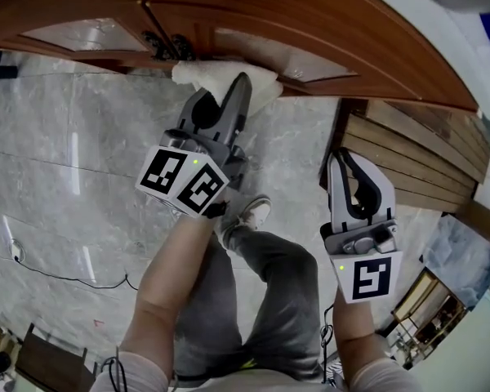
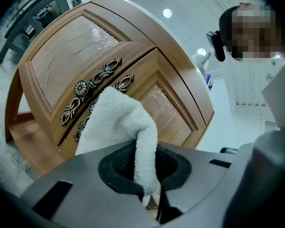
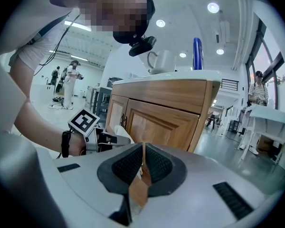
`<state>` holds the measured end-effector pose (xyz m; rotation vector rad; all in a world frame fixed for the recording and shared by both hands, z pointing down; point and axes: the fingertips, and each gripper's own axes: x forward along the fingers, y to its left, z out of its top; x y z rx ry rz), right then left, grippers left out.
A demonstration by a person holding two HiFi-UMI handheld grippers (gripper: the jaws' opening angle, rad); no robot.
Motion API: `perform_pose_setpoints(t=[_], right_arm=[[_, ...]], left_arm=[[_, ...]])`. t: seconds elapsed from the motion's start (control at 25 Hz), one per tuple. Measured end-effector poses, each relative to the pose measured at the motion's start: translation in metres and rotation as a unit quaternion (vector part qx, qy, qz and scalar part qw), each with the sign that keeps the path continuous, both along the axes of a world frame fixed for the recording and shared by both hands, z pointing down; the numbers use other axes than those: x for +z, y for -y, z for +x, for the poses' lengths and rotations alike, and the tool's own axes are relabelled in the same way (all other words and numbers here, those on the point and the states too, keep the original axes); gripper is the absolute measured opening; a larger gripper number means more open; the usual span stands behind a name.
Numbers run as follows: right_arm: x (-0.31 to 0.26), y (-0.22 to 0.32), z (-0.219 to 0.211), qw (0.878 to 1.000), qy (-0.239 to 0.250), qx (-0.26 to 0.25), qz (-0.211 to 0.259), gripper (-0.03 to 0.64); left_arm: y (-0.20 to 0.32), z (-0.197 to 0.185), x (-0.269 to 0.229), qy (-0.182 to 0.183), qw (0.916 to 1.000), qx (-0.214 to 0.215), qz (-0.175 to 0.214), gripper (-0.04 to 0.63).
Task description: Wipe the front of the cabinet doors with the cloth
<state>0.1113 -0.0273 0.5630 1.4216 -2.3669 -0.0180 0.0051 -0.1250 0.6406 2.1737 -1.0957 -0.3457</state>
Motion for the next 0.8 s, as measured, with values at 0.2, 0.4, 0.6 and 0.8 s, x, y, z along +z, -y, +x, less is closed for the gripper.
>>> perform_pose_setpoints(t=[0.2,0.4,0.6,0.8], right_arm=[[-0.010,0.001,0.003,1.000,-0.003,0.002,0.014,0.044],[-0.011,-0.002,0.001,1.000,-0.001,0.004,0.015,0.044],[-0.018,-0.009,0.004,1.000,-0.002,0.007,0.013,0.044],[-0.026,-0.016,0.011,1.000,-0.004,0.012,0.019,0.044]], left_arm=[[0.000,0.006,-0.005,-0.001,1.0000,0.005,0.004,0.052],[-0.002,0.012,-0.004,-0.001,0.9999,0.012,0.005,0.052],[-0.007,0.025,-0.001,0.003,0.9996,0.026,0.004,0.052],[-0.019,0.047,0.001,0.027,0.9982,0.053,0.008,0.052]])
